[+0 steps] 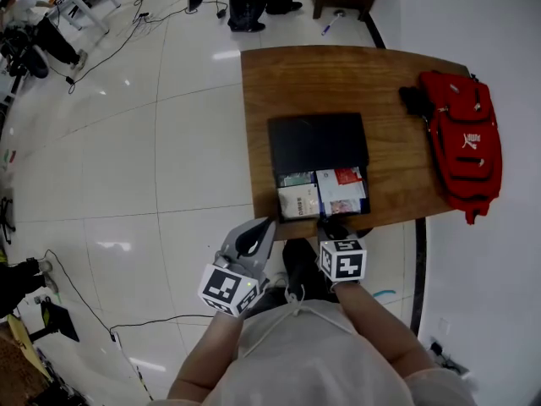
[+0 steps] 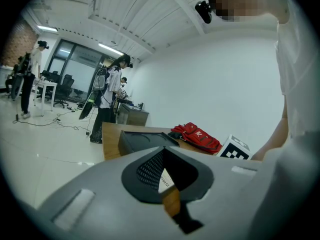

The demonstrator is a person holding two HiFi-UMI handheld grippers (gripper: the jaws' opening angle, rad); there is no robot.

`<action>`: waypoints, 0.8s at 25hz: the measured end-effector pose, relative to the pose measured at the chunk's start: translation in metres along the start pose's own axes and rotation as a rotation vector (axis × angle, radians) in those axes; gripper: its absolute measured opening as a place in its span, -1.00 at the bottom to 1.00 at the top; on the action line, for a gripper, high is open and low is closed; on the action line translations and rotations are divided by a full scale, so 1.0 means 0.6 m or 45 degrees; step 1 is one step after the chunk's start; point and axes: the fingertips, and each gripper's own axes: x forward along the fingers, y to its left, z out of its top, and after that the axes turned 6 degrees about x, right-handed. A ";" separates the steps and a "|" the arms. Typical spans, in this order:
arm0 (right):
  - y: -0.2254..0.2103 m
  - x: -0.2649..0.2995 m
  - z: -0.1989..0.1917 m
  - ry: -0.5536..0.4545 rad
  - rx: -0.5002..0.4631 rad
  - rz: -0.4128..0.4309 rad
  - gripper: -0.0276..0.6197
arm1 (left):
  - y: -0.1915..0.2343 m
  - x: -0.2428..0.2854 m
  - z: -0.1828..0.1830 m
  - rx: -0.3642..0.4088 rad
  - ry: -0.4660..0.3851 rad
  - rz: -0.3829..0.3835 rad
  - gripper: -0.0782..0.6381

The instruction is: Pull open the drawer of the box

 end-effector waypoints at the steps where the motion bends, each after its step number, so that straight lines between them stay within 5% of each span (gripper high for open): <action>1: 0.000 0.000 0.000 -0.002 -0.002 0.002 -0.70 | -0.001 0.000 0.000 0.000 -0.001 0.001 -0.77; 7: 0.000 -0.001 0.000 -0.025 -0.001 0.007 -0.70 | -0.013 0.000 0.001 -0.001 -0.005 -0.010 -0.77; 13: -0.001 -0.022 0.015 -0.068 -0.042 0.038 -0.36 | -0.020 -0.014 0.020 0.000 -0.046 -0.017 -0.77; 20: 0.014 -0.114 0.066 -0.254 -0.057 0.037 -0.46 | -0.032 -0.039 0.051 0.038 -0.119 -0.003 -0.77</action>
